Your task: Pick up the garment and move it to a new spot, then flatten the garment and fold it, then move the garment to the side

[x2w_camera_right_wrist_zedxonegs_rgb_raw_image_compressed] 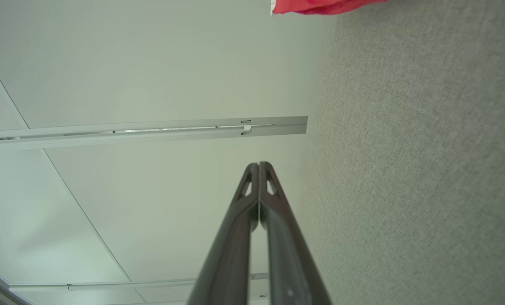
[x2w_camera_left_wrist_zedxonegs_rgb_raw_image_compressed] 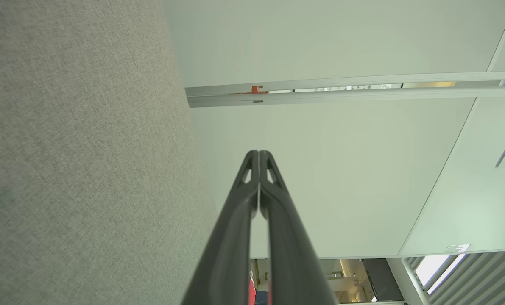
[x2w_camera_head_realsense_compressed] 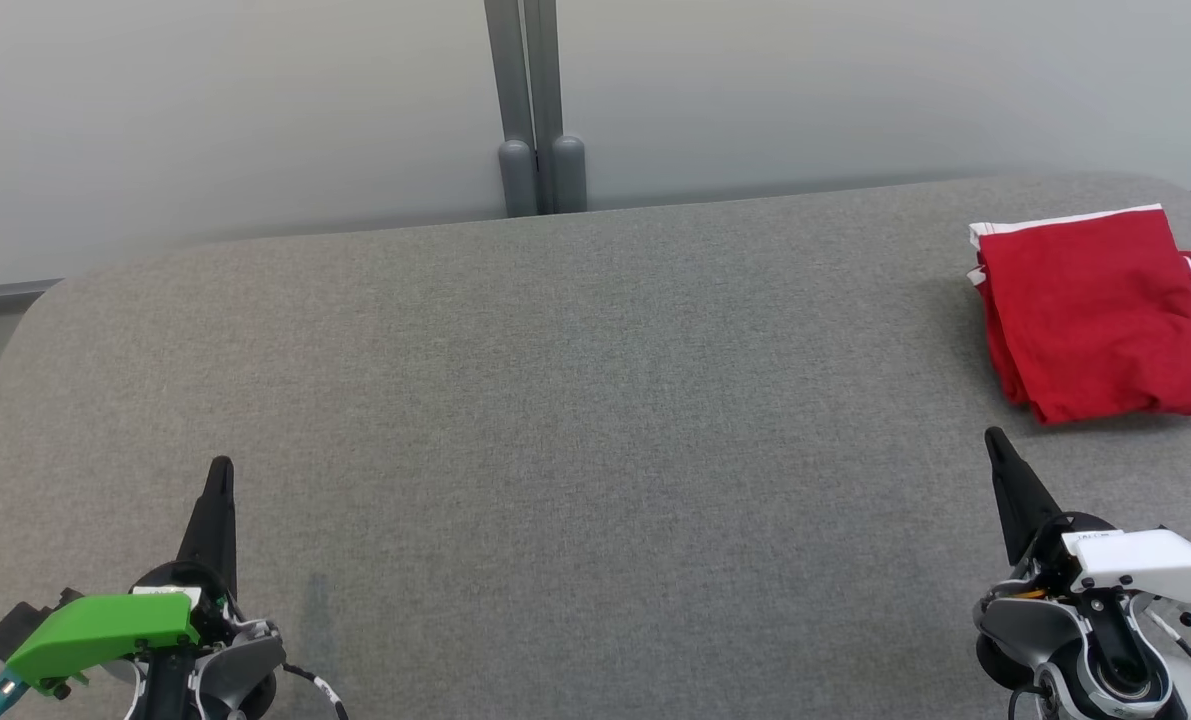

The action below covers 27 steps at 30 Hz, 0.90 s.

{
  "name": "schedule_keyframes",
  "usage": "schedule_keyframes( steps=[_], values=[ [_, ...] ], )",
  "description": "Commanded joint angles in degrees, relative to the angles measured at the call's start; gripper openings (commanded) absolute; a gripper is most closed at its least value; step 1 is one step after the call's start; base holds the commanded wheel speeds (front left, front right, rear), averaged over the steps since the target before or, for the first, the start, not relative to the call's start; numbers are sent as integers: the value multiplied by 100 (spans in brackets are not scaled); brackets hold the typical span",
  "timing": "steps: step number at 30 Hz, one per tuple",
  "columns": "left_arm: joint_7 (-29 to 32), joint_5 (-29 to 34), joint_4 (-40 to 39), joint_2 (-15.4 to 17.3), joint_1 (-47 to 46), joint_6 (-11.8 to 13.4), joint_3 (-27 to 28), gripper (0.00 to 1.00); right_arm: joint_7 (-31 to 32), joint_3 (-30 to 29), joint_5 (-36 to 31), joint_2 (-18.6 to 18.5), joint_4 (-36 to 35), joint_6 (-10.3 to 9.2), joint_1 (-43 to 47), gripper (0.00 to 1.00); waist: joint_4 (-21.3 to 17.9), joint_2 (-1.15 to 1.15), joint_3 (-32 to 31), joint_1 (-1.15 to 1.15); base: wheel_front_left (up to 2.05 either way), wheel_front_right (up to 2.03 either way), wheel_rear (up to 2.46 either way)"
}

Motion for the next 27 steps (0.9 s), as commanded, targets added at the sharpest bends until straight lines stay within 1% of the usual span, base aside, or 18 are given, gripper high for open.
schedule_keyframes(
  steps=[1,27],
  values=[
    [7,-7,11,14,-66,-31,27,0,22,-11,39,-3,11,4,-34,0,0,0,0,0,0,0,0],
    [37,26,11,-6,-69,-31,53,0,21,-9,40,-3,10,4,-34,0,0,0,0,0,0,0,0]
  ],
)
